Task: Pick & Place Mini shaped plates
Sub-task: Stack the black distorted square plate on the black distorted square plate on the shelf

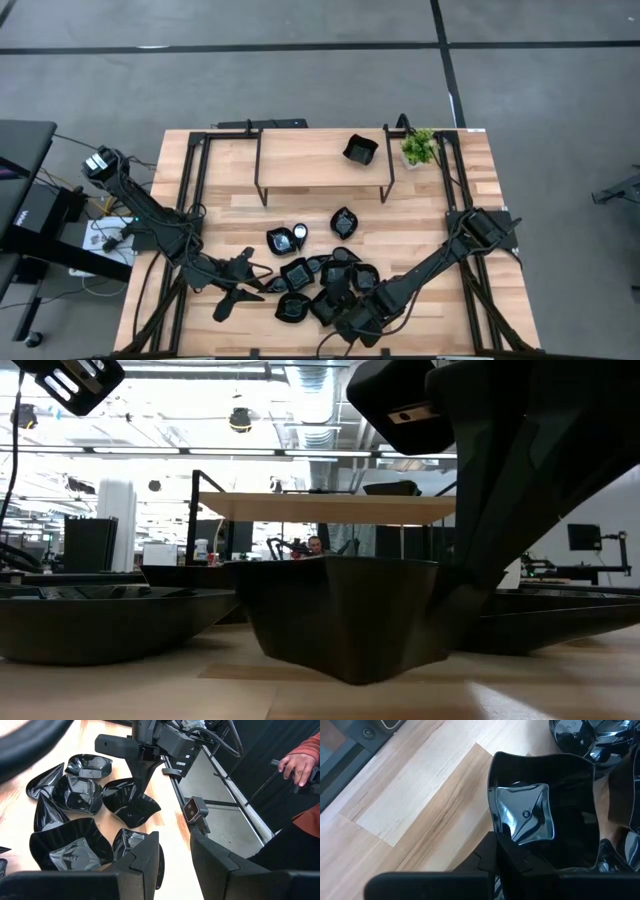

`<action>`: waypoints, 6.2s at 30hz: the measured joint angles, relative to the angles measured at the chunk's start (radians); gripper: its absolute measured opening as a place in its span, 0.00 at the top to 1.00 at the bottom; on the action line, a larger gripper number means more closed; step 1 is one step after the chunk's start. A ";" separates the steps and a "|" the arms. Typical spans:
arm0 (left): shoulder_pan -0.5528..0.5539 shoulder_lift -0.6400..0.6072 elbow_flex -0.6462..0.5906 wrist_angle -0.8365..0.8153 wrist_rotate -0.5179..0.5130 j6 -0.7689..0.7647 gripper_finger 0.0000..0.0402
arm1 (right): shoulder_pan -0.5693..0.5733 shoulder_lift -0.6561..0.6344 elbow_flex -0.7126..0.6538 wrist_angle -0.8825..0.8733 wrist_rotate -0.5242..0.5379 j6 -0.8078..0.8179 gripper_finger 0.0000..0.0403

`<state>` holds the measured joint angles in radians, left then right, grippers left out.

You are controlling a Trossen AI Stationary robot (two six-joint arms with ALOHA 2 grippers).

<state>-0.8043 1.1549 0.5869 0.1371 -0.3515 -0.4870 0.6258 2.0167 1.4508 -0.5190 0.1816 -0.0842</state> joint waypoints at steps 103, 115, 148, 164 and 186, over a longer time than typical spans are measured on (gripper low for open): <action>0.003 0.000 0.000 0.011 -0.070 0.008 0.72 | -0.236 -0.327 0.630 -0.902 0.396 -0.200 1.00; 0.027 0.000 0.000 0.048 -0.075 -0.019 0.72 | -0.473 -0.482 0.542 -0.883 0.304 -0.425 1.00; 0.027 0.000 0.000 0.119 -0.075 -0.019 0.72 | -1.121 -0.736 -0.164 -0.357 -0.214 -1.095 1.00; 0.027 0.000 0.000 0.134 -0.075 -0.016 0.72 | -1.174 -0.706 -0.166 -0.373 -0.264 -1.157 1.00; 0.027 0.000 0.000 0.170 -0.075 -0.016 0.72 | -1.143 -0.652 -0.165 -0.356 -0.199 -1.160 1.00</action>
<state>-0.7769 1.1549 0.5873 0.3072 -0.4263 -0.5026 -0.5175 1.3643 1.2854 -0.8749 -0.0178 -1.2441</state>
